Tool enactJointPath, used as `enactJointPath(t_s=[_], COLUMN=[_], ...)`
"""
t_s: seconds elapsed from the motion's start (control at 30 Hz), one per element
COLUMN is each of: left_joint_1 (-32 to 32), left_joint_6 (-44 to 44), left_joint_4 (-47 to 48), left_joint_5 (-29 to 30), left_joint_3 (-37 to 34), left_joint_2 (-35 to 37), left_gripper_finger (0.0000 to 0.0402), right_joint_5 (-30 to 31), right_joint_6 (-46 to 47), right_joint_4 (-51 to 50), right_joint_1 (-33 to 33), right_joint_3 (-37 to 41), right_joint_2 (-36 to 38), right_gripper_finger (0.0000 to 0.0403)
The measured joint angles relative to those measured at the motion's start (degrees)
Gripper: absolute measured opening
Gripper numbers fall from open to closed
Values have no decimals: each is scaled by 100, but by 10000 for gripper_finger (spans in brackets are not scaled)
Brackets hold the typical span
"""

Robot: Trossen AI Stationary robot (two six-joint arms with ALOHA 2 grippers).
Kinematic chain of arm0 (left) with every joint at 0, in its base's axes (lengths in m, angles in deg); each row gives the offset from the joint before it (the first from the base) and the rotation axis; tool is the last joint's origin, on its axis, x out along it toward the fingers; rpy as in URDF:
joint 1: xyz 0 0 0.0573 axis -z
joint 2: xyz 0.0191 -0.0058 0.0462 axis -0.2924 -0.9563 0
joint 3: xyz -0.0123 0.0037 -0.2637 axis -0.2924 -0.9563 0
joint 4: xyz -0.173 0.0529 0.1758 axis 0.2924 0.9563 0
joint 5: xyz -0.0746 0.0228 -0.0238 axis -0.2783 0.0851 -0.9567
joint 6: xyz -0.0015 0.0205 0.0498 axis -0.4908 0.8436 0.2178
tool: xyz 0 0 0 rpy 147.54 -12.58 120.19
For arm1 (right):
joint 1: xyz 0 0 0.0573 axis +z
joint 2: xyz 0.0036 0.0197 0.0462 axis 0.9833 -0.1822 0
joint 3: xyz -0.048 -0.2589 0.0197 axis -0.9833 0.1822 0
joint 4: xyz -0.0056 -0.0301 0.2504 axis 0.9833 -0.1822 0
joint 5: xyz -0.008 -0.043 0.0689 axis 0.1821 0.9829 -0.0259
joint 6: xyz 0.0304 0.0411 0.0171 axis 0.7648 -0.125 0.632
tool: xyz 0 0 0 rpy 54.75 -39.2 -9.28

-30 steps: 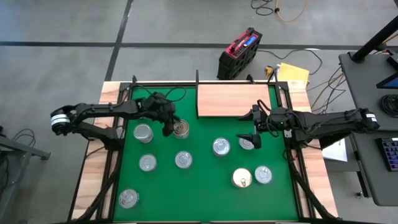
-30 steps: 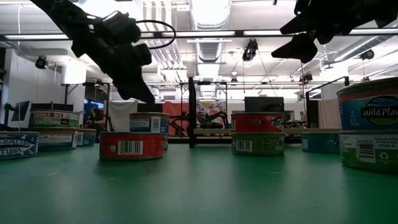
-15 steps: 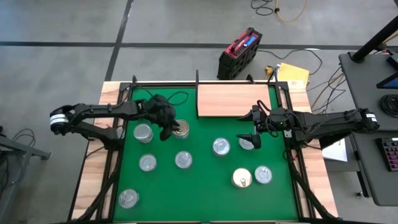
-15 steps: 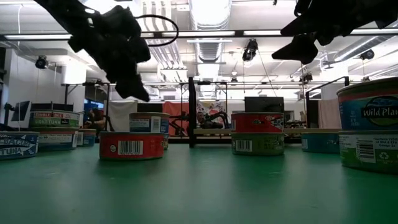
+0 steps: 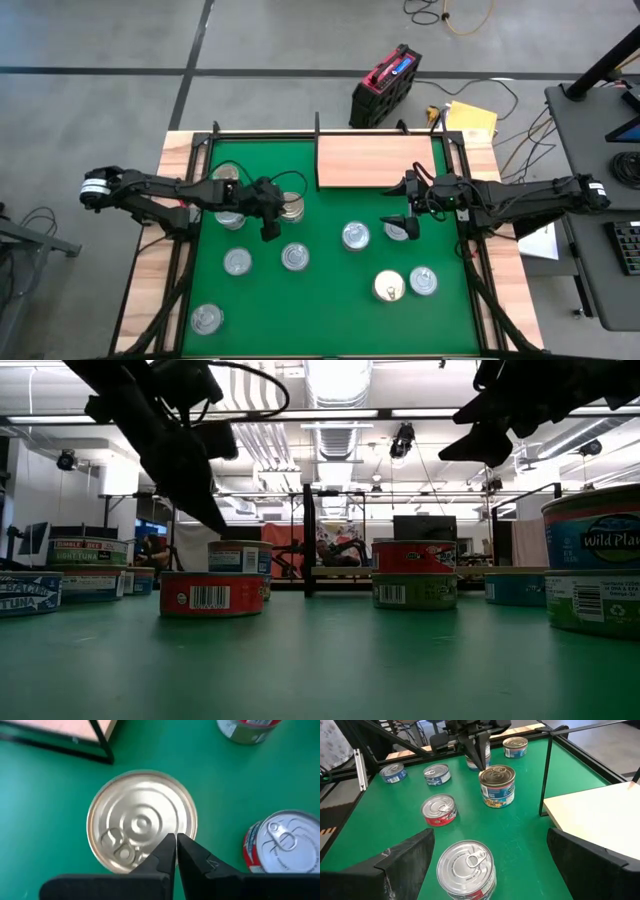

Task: Stack canned seafood by type on shelf
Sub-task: Put the blue/pink tuna can on the shelf

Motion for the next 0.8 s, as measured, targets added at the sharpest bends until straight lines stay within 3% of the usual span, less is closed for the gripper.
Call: enactJointPath(t_s=[0.8], left_joint_1=[269], left_joint_6=[-866], left_joint_4=[117], left_joint_5=[36], left_joint_3=[-349], left_joint_2=[14], left_gripper_finger=[0], right_joint_5=[1], right_joint_6=[0], right_joint_4=[0], right_joint_1=[0], right_joint_3=[0], right_joint_2=[0], right_gripper_finger=[377])
